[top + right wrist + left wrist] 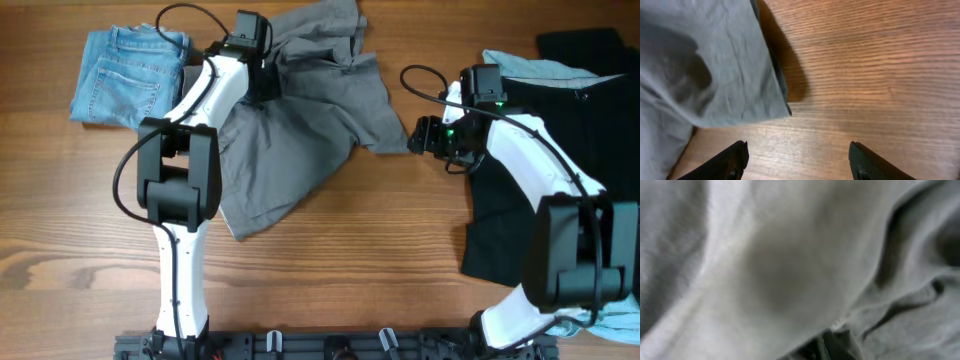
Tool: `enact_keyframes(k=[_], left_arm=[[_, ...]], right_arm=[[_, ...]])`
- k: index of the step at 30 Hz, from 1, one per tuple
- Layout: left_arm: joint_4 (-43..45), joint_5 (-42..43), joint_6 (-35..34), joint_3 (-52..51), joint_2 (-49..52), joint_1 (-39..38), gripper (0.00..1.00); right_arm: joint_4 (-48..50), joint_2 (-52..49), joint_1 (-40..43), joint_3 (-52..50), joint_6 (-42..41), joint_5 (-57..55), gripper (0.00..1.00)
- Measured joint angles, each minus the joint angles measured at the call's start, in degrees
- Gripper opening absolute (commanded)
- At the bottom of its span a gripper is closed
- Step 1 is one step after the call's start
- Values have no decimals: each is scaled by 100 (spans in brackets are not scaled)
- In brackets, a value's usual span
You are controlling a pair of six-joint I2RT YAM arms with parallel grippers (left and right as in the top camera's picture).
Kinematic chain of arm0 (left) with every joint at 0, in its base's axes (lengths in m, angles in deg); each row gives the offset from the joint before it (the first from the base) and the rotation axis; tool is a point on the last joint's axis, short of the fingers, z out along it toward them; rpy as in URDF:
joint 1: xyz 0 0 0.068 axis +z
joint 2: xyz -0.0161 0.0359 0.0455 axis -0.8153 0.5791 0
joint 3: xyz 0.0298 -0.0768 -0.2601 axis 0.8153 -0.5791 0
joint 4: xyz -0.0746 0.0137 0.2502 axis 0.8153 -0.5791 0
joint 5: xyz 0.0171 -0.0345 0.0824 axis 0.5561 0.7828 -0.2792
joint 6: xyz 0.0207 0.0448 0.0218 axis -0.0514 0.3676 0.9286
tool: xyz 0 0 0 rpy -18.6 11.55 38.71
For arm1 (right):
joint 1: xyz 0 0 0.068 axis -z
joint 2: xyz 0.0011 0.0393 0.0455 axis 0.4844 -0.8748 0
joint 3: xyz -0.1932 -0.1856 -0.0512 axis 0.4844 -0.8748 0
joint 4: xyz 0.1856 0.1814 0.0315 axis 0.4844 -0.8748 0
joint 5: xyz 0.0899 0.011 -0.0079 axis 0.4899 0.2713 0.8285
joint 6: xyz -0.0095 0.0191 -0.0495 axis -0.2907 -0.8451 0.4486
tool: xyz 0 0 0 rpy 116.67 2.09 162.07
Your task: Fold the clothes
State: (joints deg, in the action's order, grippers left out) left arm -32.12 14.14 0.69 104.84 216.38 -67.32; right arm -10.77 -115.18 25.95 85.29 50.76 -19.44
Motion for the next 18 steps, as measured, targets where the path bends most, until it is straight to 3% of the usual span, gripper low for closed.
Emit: enact_keyframes(k=[2, 5, 9, 10, 11, 12, 18], left_arm=[[-256, -20, 37, 4, -55, -44, 35], [-682, -20, 116, -44, -376, -74, 49], [-1255, -42, 205, -52, -1239, -74, 56], [-1556, -44, 225, -52, -1488, -74, 60], [-1766, -44, 234, -50, -1644, -74, 73], [-2044, -46, 249, -37, -1770, -74, 75], [-3187, -83, 269, -42, -1832, -72, 70]], right_arm=[[232, -269, -13, 0, -2, 155, 57], [542, -708, -79, -4, -24, 435, 50], [914, -929, -133, 17, -42, 968, 6], [962, -992, -149, 17, -50, 1040, 4], [957, -1027, -151, 17, -83, 1078, 4], [850, -1038, -138, 24, -98, 1093, 4], [-850, -260, 667, 540, -133, -208, 4]])
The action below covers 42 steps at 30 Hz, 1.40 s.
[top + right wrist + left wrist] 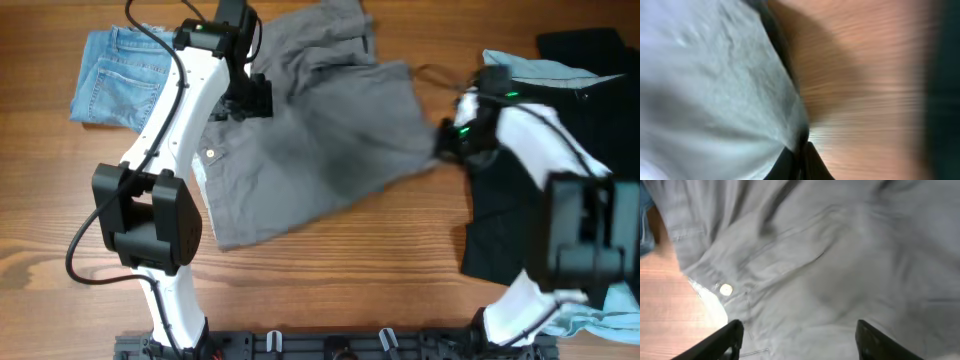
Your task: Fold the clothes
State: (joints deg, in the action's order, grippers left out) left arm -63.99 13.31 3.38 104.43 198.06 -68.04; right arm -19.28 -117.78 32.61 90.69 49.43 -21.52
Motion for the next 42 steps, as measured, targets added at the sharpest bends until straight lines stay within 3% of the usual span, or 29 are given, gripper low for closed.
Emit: enact_keyframes(k=[5, 10, 12, 15, 16, 21, 25, 28, 33, 35, 38, 39, 40, 41, 42], left_arm=[[-820, 461, 0, -2, 0, 0, 67], [-1154, 1086, -4, -437, 0, -15, 63], [-1036, 1366, -2, -822, 4, -85, 47], [-350, 1436, -223, -1482, 0, -328, 5], [-151, 1419, -369, -1676, 2, -400, 4], [1580, 1338, -1340, -3036, -28, -476, 4], [2712, 1202, -2039, -3628, -463, -254, 4], [3978, 798, -2127, -3556, -378, 216, 4], [4398, 197, -1779, -2704, 157, 901, 7], [3849, 20, -1303, -1825, 358, 970, 18], [1786, -44, -726, -258, 343, 931, 32], [1294, -48, -640, 13, 297, 925, 39], [485, -55, -505, 247, 197, 927, 55], [129, -72, -439, 269, 111, 927, 55], [-297, -96, -398, 295, 48, 927, 48]], right_arm=[[-105, 1464, 634, 466, 9, -461, 4], [-254, 1622, 616, 481, 28, -507, 4], [-256, 1622, 616, 481, 28, -514, 4], [-229, 1620, 616, 481, 28, -525, 4], [-216, 1620, 616, 481, 28, -525, 4], [-214, 1620, 619, 481, 92, -409, 5], [-210, 1620, 573, 481, 463, 501, 5], [-236, 1620, 245, 481, 573, 1080, 5], [-271, 1620, -590, 481, 601, 1377, 4], [-251, 1620, -901, 481, 470, 1316, 4], [-251, 1620, -992, 481, 142, 1102, 5], [-262, 1620, -992, 481, 103, 1058, 4], [-256, 1620, -992, 481, 63, 1016, 4], [-258, 1620, -992, 481, 11, 953, 5], [-256, 1620, -992, 481, -68, 844, 5]])
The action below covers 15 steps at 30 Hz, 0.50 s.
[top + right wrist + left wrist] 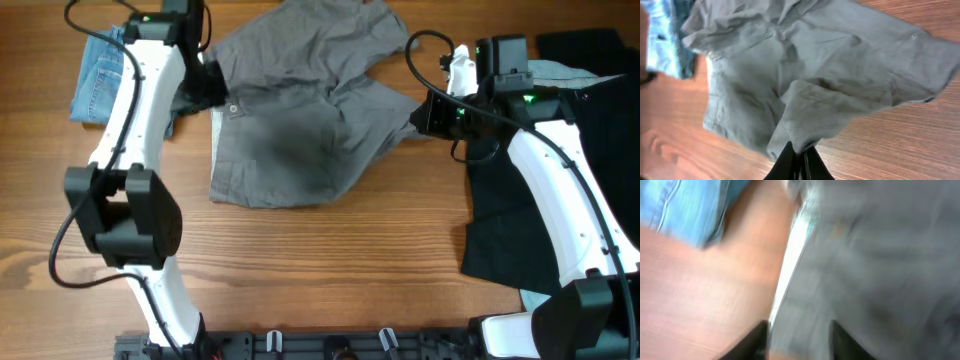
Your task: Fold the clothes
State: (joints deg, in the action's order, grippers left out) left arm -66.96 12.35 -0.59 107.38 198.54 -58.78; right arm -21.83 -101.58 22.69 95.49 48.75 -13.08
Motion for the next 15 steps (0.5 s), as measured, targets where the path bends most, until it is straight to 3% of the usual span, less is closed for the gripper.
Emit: enact_keyframes(k=[2, 8, 13, 15], left_arm=[[-627, -33, 42, 9, -48, 15, 39], [-1963, 457, 72, 4, -59, 413, 50], [-1729, 730, 197, -531, -236, 529, 50], [-1147, 925, 308, -1180, -295, 516, 53]], right_arm=[[-2, 0, 0, 0, -118, -151, 6], [-48, 0, 0, 0, -260, -323, 8], [-109, 0, 0, 0, -258, -341, 9], [-111, 0, 0, 0, -258, -341, 9]])
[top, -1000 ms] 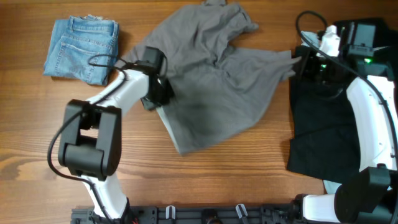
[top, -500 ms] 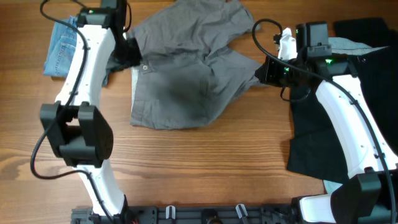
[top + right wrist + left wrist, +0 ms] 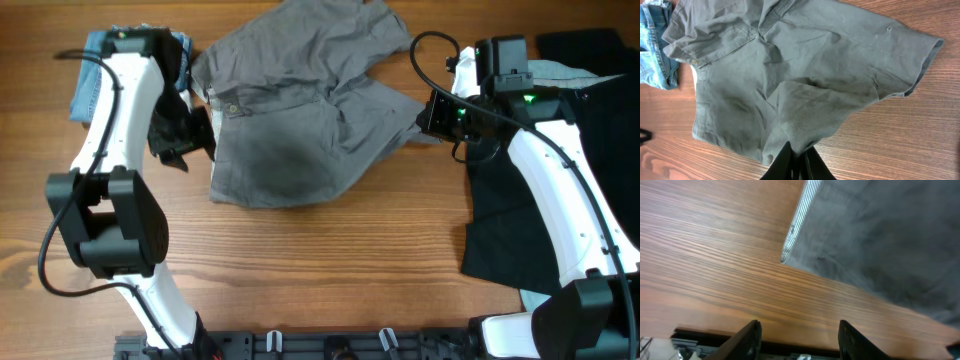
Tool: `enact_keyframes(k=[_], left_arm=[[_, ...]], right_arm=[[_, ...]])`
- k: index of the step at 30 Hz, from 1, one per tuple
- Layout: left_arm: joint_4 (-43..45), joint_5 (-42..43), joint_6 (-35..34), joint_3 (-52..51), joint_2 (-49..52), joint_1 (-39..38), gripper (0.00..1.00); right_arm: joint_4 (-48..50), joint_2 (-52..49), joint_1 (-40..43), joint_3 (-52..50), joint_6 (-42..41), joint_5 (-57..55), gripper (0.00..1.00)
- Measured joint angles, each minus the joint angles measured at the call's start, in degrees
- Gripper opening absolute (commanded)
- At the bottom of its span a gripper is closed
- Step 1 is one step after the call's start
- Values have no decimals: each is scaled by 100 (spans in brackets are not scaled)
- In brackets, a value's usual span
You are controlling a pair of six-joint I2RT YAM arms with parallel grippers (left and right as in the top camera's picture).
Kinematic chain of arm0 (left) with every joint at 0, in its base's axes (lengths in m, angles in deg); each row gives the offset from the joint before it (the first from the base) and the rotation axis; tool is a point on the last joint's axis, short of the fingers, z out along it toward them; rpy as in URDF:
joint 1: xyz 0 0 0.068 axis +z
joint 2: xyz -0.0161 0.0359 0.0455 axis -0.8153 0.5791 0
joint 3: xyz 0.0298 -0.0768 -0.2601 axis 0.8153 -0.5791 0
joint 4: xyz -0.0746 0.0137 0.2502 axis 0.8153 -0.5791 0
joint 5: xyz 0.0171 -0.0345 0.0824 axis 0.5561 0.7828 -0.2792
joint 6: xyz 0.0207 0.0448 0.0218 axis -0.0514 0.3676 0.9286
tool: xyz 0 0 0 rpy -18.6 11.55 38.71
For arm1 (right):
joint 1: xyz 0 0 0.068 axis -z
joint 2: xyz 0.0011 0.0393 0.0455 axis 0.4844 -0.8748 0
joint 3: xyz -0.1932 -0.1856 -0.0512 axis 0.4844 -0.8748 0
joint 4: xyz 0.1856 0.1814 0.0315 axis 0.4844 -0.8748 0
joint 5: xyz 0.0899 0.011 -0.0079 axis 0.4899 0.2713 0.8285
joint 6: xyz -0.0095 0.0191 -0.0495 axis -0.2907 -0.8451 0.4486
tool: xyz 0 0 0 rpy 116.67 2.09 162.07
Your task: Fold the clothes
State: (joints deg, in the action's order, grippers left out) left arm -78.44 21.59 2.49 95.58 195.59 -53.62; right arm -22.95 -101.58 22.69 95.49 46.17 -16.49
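Grey shorts (image 3: 300,110) lie spread on the wooden table (image 3: 330,270), waistband to the left and legs to the right. My left gripper (image 3: 185,145) hangs open over bare wood just left of the waistband; the left wrist view shows its gripper (image 3: 802,342) holding nothing, with the striped waistband lining (image 3: 799,227) ahead. My right gripper (image 3: 428,112) is shut on a pinched fold of the shorts' right leg; in the right wrist view the gripper (image 3: 797,161) holds this cloth up off the wood, and the shorts (image 3: 790,70) spread out beyond it.
Folded blue jeans (image 3: 90,75) lie at the far left, partly behind my left arm. A black garment (image 3: 515,225) covers the right side under my right arm, with a light blue one (image 3: 545,70) and more black cloth (image 3: 590,40) behind it.
My left gripper was at the waistband's far left corner; it is now open over bare wood, nearer the front, beside the waistband. The right gripper and the shorts have hardly shifted.
The shorts first lay crumpled and slanted, my left gripper buried in the cloth and my right one open by a leg hem. Then the right was shut on that leg. Later the shorts lay flatter, waistband left, and now the left gripper is off them.
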Motion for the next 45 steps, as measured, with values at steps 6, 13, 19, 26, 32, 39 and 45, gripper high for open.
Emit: enact_keyframes(k=[6, 13, 19, 26, 32, 39, 45], left_arm=[[1309, 470, 444, -1410, 11, 57, 61], [2605, 737, 568, -2562, -20, 584, 68], [3539, 1357, 157, -3134, -382, 605, 11], [3069, 1565, 92, -3241, -280, 625, 4], [1917, 1541, 291, -3235, -627, 1051, 4], [433, 1779, 393, -2068, -3523, 1596, 4], [-398, 1377, 389, -1436, -5412, 1661, 4]], right_arm=[[-20, 0, 0, 0, 155, -48, 11], [-74, -2, 0, 0, 330, -236, 13], [-109, -2, 0, 0, 330, -282, 11], [-149, -2, 0, 0, 330, -680, 6], [-409, 527, 321, 15, 319, -831, 4], [-1360, 1934, 463, 1504, 98, -789, 4], [-1731, 2629, 468, 2297, -330, -863, 4]])
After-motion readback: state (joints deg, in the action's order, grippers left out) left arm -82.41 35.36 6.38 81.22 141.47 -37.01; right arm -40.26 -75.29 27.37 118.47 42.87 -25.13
